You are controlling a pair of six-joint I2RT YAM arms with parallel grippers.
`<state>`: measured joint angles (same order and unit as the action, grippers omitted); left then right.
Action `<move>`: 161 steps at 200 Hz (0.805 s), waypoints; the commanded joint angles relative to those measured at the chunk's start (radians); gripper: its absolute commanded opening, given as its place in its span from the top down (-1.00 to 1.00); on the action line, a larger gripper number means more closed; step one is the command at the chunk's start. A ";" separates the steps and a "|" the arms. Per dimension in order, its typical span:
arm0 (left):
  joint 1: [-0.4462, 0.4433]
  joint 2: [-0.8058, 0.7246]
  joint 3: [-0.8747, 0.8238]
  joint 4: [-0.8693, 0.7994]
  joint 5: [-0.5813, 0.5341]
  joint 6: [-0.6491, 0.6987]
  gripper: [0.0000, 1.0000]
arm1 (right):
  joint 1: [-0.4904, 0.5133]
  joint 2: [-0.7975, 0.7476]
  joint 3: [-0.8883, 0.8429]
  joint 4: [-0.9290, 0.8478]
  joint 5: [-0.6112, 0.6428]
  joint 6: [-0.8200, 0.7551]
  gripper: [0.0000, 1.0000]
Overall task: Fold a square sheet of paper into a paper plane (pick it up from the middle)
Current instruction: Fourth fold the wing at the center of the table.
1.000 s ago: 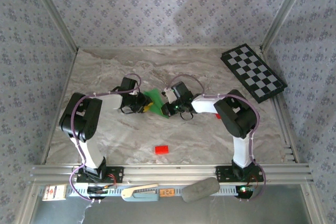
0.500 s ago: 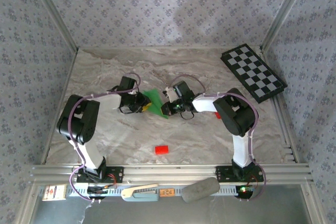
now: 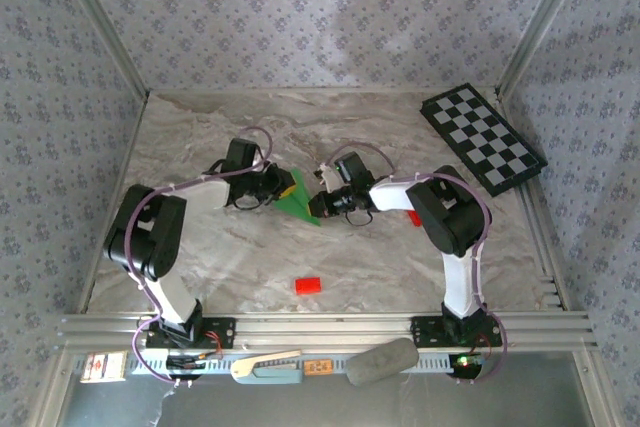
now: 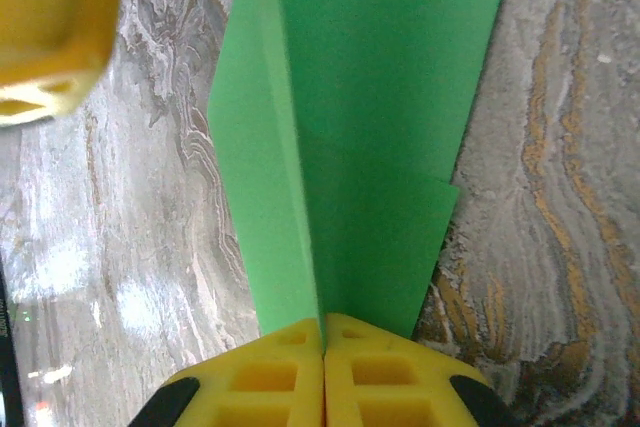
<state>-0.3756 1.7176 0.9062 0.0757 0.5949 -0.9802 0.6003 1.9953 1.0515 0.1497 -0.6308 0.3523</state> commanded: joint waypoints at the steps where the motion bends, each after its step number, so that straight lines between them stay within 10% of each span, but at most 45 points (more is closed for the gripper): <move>1: -0.009 0.034 0.012 0.037 0.050 0.020 0.71 | -0.020 0.034 -0.007 -0.042 -0.005 0.028 0.82; 161: -0.029 0.146 0.081 0.000 0.063 0.028 0.75 | -0.041 0.058 0.002 -0.073 -0.026 0.062 0.69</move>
<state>-0.3996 1.8530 0.9577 0.1005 0.6468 -0.9760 0.5781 2.0121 1.0576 0.1650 -0.7048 0.4053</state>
